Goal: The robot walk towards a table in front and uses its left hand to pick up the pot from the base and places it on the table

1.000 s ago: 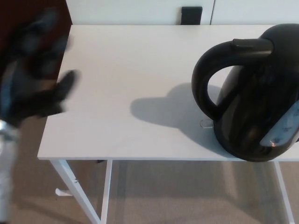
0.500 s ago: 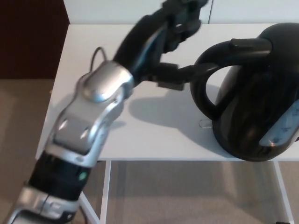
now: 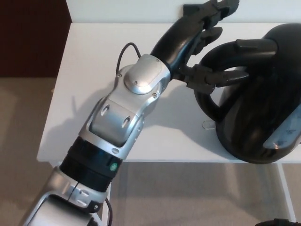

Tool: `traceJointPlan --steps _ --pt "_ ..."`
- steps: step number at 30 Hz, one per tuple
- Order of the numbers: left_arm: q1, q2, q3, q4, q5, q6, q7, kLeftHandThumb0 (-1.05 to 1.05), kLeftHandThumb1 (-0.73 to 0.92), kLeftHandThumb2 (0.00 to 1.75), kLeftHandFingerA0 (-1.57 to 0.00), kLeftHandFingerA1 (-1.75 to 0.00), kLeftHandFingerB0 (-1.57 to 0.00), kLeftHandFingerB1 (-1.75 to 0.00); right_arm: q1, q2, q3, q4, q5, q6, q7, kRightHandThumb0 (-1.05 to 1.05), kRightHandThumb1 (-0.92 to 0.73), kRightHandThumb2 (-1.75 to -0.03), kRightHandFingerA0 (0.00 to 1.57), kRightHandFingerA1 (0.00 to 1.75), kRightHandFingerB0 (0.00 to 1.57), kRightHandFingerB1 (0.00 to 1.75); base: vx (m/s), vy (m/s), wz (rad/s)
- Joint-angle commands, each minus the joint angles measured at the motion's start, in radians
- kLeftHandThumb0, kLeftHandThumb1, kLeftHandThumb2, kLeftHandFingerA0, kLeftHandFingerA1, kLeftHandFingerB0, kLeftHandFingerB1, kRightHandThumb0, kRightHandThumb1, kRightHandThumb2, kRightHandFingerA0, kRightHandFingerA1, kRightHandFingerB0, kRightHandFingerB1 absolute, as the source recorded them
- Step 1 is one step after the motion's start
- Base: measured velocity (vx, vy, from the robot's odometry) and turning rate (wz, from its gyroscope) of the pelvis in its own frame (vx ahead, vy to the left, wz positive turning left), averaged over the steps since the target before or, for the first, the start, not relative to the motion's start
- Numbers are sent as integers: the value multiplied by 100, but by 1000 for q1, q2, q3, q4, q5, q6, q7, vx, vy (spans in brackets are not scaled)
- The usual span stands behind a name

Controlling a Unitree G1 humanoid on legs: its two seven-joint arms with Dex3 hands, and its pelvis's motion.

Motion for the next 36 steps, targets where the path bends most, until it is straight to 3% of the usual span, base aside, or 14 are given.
traceJointPlan --steps 1,12,18,19,27,28,29,30,31,32,33,34,35,36 --pt "-35 -8 -6 18 55 45 9 -46 31 69 -1 -20 -6 -22 -12 -3 -10 -6 9 -4 0 -37 -61 -57 75 48 59 43 0 0 0" --pt "-4 -32 -24 6 77 86 11 -44 31 64 -6 -33 -8 -24 -21 -4 -6 -7 -1 -3 -6 -38 -61 -58 76 50 60 44 0 0 0" --pt "31 -60 -64 25 109 70 22 -27 27 83 0 -49 0 -48 -30 -8 5 -14 -12 10 -7 -39 -61 -58 77 50 60 44 0 0 0" --pt "41 -64 -73 22 114 74 27 -50 37 64 -17 -41 -7 -31 -29 -8 7 -16 -13 10 -7 -39 -62 -58 77 50 59 44 0 0 0" --pt "105 -125 -121 19 179 138 107 -53 42 68 -30 -48 -11 -35 -25 -2 26 -25 -18 20 -12 -38 -62 -58 77 49 60 44 0 0 4" --pt "114 -149 -111 33 183 132 140 -36 66 60 -81 -59 -25 -29 -24 -1 27 -27 -18 14 -13 -37 -62 -57 76 48 61 43 0 0 0" --pt "118 -160 -107 38 187 129 154 -36 66 60 -81 -59 -25 -29 -24 0 28 -29 -18 12 -14 -37 -62 -57 76 48 61 43 0 0 0" --pt "122 -166 -102 39 188 125 160 -29 83 66 -105 -54 -45 -35 -25 0 28 -30 -18 12 -16 -36 -61 -58 78 49 62 44 0 0 0" --pt "127 -173 -96 41 189 119 168 -29 83 66 -105 -54 -45 -35 -25 2 28 -33 -17 13 -19 -36 -61 -58 78 49 62 44 0 0 0" --pt "133 -173 -89 44 188 95 173 -25 87 68 -119 -59 -66 -43 -31 4 30 -34 -20 16 -22 -36 -61 -58 79 49 62 44 0 0 0" --pt "135 -178 -86 48 195 88 190 -25 86 66 -127 -87 -84 -58 -33 4 30 -34 -20 18 -22 -36 -61 -58 77 49 61 44 0 0 0" --pt "138 -185 -84 53 206 81 214 -25 86 66 -127 -87 -84 -58 -35 4 30 -34 -21 21 -22 -36 -61 -58 77 49 61 44 0 0 0" --pt "138 -190 -79 51 206 85 221 -30 87 65 -122 -110 -76 -95 -34 3 28 -33 -20 15 -20 -36 -61 -58 78 50 61 44 0 0 0" --pt "138 -196 -72 48 205 93 230 -30 87 65 -122 -110 -76 -95 -34 2 26 -31 -18 6 -18 -36 -61 -58 78 50 61 44 0 0 0"
